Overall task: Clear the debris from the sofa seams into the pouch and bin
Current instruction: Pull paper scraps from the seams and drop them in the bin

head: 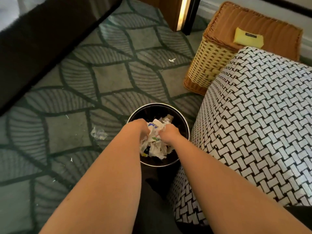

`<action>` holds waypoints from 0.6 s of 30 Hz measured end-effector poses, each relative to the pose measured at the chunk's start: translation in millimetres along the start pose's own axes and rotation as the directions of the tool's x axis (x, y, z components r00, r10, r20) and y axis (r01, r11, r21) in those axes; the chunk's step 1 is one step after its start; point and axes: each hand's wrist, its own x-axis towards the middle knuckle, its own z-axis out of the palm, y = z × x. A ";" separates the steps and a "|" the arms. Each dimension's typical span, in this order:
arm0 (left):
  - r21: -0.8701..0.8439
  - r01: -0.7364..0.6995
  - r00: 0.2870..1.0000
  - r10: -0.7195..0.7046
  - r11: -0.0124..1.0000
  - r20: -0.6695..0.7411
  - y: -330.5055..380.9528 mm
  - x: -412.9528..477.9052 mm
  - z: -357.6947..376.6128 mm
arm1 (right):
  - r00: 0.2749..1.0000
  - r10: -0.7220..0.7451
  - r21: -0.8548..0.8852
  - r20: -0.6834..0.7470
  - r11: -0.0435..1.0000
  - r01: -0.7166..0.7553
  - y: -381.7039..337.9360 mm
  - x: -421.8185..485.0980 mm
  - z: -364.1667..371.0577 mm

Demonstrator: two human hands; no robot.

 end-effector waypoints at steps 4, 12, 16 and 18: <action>0.086 0.002 0.998 -0.008 0.996 0.066 -3.0 4.1 2.3 | 1.000 0.017 0.212 0.006 0.977 -0.018 0.8 3.2 2.7; 0.184 -0.067 0.996 0.077 0.981 -0.053 2.4 -11.6 1.0 | 0.999 0.007 0.068 -0.037 0.998 -0.005 -1.3 -15.1 -15.0; 0.081 -0.156 0.966 0.169 0.984 -0.196 8.3 -34.0 -0.5 | 0.987 -0.122 0.127 -0.103 0.983 0.135 3.0 -42.3 -31.2; 0.053 -0.220 0.939 0.226 0.974 -0.260 11.7 -50.5 -0.2 | 0.981 -0.161 0.135 -0.109 0.975 0.175 5.5 -61.3 -39.4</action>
